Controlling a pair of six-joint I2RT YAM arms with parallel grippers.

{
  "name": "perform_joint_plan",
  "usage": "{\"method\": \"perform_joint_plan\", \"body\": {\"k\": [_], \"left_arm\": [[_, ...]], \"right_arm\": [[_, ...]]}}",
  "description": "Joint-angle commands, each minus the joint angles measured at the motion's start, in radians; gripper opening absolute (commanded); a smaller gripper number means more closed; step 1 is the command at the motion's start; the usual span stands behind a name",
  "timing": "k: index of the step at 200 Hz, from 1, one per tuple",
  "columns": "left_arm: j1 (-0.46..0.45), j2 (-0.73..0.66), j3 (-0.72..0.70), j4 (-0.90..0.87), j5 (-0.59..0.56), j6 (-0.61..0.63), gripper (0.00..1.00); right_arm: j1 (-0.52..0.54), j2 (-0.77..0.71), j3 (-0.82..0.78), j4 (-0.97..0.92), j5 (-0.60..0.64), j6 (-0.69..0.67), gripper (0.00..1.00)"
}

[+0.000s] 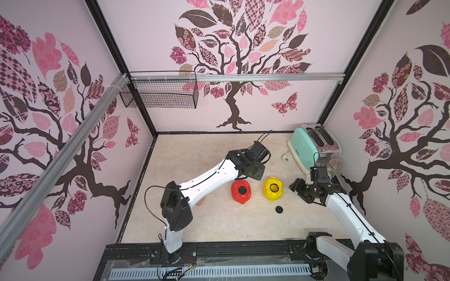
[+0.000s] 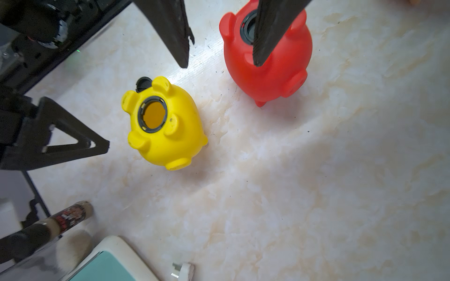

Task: Close piggy banks
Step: Adjust the piggy bank at the center of the board, then move the knob to the center of the board.

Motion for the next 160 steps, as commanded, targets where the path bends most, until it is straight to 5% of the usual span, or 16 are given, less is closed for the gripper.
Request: {"method": "perform_joint_plan", "body": {"k": [1,79,160], "left_arm": [[-0.003,-0.09,-0.065,0.031,-0.012,-0.008,0.46],[0.0,-0.373,-0.267,0.044,-0.058,-0.031,0.47],[0.002,-0.388,-0.312,0.059,-0.073,-0.039,0.47]], "right_arm": [[0.0,-0.066,-0.037,-0.083,-0.082,-0.001,0.62],[0.015,-0.131,-0.228,0.117,-0.354,0.138,0.44],[0.019,-0.087,-0.311,0.218,-0.435,0.173,0.39]]}}
